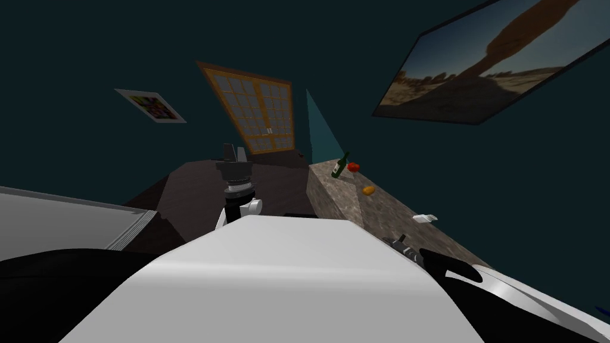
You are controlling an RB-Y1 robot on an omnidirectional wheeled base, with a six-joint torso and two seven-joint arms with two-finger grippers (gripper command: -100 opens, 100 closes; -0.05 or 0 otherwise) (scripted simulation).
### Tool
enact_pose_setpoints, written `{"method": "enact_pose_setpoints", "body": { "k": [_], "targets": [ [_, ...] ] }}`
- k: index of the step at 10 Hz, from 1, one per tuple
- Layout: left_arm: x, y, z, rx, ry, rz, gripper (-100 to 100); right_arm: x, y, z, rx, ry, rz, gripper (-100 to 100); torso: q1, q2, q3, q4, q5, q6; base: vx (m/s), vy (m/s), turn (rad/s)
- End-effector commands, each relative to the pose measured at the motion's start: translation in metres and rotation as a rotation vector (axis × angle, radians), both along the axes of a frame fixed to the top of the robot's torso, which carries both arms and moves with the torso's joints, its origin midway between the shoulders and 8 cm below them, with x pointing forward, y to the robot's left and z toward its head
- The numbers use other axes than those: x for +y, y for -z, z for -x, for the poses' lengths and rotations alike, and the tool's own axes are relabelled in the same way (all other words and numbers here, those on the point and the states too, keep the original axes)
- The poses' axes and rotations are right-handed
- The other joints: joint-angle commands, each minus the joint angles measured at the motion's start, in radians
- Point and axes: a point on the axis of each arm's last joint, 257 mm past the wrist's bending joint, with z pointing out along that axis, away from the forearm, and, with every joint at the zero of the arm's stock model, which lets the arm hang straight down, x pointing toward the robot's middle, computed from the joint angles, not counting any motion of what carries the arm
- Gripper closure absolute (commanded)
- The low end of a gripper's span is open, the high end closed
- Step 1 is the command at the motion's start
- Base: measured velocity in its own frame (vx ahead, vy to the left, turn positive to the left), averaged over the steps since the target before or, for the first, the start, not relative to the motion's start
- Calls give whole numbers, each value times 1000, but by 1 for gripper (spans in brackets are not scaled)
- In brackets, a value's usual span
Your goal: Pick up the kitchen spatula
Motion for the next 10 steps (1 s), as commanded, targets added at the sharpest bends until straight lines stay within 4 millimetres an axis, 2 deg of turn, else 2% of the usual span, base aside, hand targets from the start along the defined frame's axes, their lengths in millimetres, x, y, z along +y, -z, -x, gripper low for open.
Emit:
{"method": "enact_pose_setpoints", "body": {
  "k": [1, 8, 9, 10],
  "targets": [
    [0, 0, 0, 0, 0, 0, 0, -5, 4, 6, -4, -10, -1, -100, 0, 0, 0, 0, 0, 0, 77, 3, -83],
    [0, 0, 0, 0, 0, 0, 0, -20, 20, 30, -8, -46, -1, -100, 2, 0, 0, 0, 1, 0, 56, 21, -51],
    [0, 0, 0, 0, 0, 0, 0, -18, 19, 27, -7, -42, 0, -100, 2, 1, 0, 0, 0, 0, 9, 10, -15],
    [0, 0, 0, 0, 0, 0, 0, -19, 19, 27, -9, -44, 0, 100, 1, 2, 1, 0, 0, 0, 0, 0, 0]
  ]
}}
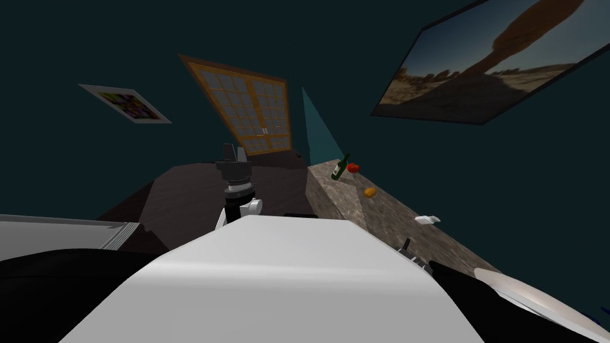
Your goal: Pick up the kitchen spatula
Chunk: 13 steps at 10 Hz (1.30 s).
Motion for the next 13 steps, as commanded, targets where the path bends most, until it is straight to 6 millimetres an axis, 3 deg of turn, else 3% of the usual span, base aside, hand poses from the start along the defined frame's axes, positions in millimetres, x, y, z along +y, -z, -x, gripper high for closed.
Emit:
{"method": "enact_pose_setpoints", "body": {
  "k": [1, 4, 5, 6, 13],
  "targets": [
    [0, 0, 0, 0, 0, 0, 0, 0, 0, 0, 0, 0, 0, 100, 0, 0, 0, 0, 0, 0, 0, 0, 0],
    [0, 0, 0, 0, 0, 0, 0, 0, 0, 0, 0, 0, 0, 100, 0, 0, 0, 0, 0, 0, 0, 0, 0],
    [0, 0, 0, 0, 0, 0, 0, 0, 0, 0, 0, 0, 0, 0, 0, 0, 0, 0, 0, 0, 0, 0, 0],
    [0, 0, 0, 0, 0, 0, 0, 5, -5, -7, 2, 14, -1, 100, 0, 0, 0, 0, 0, 0, -34, -24, 123],
    [0, 0, 0, 0, 0, 0, 0, 20, -22, -30, 8, 46, 0, 100, -1, 4, 3, 1, 0, 0, -68, -19, 56]
  ]
}}
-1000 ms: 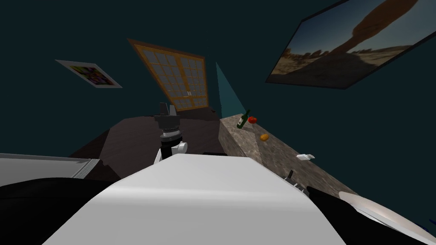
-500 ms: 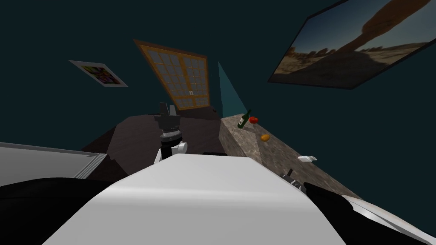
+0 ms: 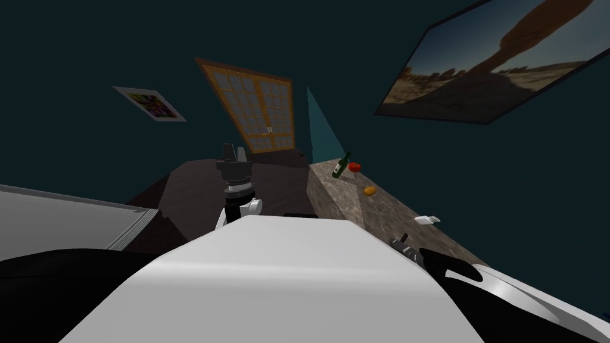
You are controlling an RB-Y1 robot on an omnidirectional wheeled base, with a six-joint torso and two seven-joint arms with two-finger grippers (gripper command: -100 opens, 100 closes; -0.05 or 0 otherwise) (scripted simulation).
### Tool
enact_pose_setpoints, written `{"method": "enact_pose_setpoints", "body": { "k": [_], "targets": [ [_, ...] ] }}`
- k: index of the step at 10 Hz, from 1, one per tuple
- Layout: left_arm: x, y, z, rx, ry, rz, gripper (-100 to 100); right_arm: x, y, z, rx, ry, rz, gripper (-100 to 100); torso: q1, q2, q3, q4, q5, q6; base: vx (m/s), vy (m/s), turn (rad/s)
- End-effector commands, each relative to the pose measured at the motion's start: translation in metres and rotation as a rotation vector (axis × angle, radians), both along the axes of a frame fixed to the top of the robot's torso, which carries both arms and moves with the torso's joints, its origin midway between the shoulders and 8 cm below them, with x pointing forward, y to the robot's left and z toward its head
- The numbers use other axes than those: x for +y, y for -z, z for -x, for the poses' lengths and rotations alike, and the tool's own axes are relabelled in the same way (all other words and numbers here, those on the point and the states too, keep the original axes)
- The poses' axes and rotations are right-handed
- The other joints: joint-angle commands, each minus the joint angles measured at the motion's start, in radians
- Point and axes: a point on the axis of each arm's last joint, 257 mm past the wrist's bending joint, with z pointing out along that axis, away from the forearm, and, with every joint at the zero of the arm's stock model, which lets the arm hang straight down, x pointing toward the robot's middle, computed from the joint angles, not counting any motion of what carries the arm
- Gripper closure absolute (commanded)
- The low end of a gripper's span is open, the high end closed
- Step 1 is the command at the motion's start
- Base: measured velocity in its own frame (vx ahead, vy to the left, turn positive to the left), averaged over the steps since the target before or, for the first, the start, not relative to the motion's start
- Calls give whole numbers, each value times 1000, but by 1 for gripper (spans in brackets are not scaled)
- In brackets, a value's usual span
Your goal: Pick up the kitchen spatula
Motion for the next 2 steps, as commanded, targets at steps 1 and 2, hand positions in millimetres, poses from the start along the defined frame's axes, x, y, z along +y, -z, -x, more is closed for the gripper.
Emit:
{"method": "enact_pose_setpoints", "body": {
  "k": [1, 2],
  "targets": [
    [0, 0, 0, 0, 0, 0, 0, 0, 0, 0, 0, 0, 0, 100, 0, 0, 0, 0, 0, 0, -29, -6, 12],
    [0, 0, 0, 0, 0, 0, 0, 0, 0, 0, 1, 2, 1, 0, 0, -1, -1, 0, 0, 1, 0, 0, 0]
  ]
}}
